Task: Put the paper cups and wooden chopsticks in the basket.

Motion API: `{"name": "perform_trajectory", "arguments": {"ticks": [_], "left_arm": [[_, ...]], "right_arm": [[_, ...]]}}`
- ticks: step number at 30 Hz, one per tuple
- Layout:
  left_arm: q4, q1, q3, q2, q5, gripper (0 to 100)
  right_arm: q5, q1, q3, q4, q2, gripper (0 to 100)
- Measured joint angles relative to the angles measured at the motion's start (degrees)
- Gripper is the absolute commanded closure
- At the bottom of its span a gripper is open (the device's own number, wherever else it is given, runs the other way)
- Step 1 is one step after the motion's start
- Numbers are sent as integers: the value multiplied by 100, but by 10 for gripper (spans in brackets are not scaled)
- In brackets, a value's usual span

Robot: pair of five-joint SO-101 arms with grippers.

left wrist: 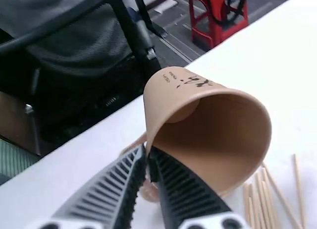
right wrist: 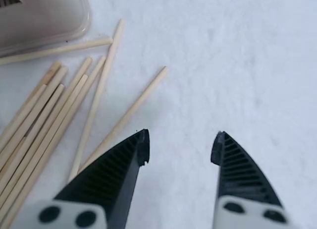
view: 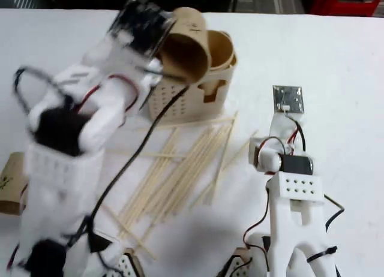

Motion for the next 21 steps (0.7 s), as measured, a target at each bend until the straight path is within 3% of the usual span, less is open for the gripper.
{"name": "perform_trajectory", "arguments": {"ticks": [14, 21], "left_arm": [[2356, 202, -4712, 3719, 352, 974], [2497, 237, -5609, 4598, 360, 797]], "right_arm": [[0, 0, 0, 0, 0, 786], [0, 0, 0, 0, 0, 786]]}}
